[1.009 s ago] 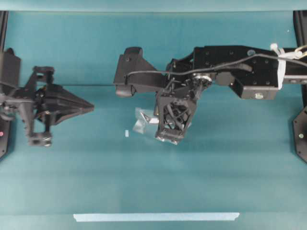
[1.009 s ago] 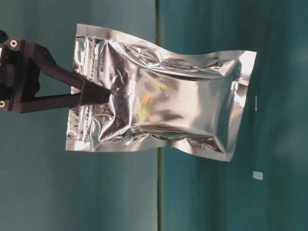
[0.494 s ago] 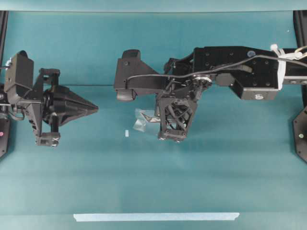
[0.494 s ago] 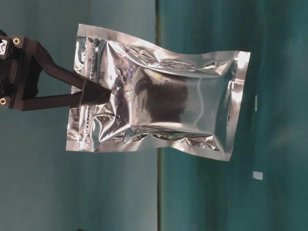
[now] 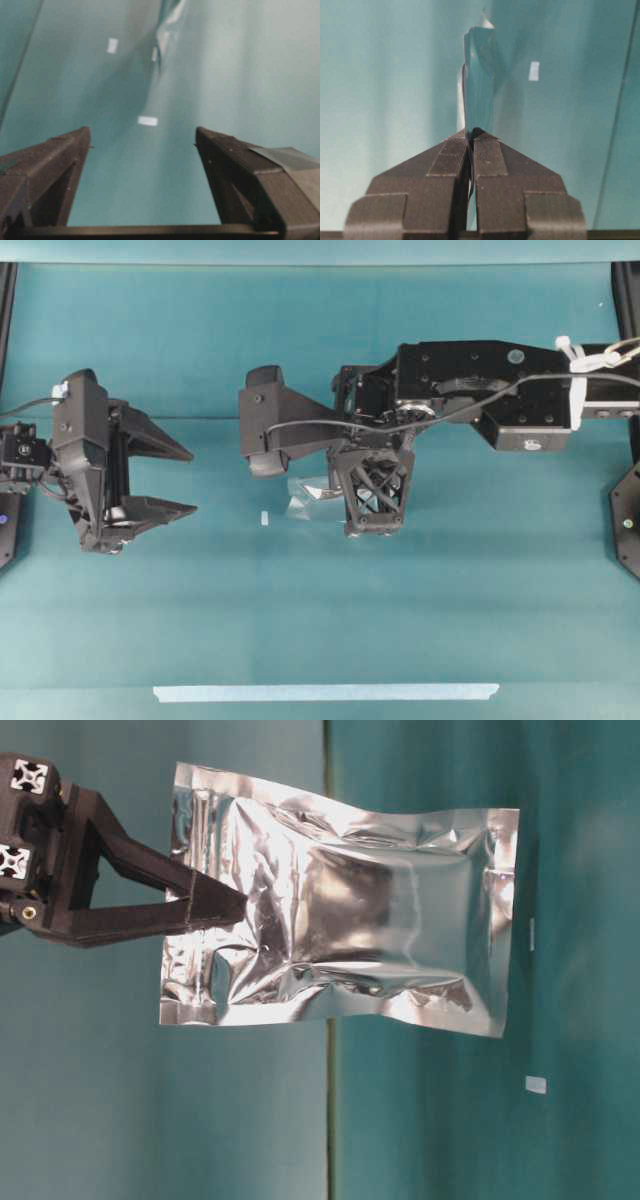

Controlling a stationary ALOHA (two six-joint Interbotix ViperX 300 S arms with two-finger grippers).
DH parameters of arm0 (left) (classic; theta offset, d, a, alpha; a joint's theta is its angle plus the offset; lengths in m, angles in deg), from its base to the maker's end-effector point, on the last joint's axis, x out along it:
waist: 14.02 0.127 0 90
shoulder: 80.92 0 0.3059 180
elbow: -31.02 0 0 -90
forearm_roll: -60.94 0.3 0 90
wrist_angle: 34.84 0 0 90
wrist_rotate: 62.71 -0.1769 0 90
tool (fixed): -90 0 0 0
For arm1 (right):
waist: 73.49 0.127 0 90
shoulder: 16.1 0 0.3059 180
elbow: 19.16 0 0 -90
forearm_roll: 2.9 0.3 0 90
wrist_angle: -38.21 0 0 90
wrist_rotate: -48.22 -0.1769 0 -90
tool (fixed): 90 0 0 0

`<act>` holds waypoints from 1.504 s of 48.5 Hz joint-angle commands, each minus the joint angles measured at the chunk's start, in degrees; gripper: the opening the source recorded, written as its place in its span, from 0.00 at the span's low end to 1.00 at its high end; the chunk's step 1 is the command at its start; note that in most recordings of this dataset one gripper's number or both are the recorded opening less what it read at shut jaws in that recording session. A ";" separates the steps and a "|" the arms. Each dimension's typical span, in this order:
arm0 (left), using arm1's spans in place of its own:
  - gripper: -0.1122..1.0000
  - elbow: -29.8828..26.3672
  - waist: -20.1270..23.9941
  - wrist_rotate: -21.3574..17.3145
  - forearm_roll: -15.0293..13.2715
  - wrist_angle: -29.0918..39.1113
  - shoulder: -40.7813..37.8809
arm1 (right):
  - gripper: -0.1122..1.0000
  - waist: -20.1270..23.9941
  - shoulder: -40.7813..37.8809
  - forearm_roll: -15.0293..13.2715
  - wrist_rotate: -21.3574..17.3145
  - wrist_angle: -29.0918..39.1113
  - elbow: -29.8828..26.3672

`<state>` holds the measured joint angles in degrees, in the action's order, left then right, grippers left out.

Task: Hand over the silver zip bag and make it stand upright.
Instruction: 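Move the open left gripper toward the hanging bag, then close the left gripper on the bag's lower edge beside the right gripper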

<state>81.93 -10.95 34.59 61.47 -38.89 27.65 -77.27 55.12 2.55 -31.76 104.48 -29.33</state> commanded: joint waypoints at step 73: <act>0.93 -5.80 -3.25 -0.88 0.09 -20.65 -25.31 | 0.12 1.14 -2.46 -2.46 5.19 -3.08 -0.79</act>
<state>78.06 -14.11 33.71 61.47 -56.46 4.89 -76.39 52.30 0.18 -27.10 101.93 -29.42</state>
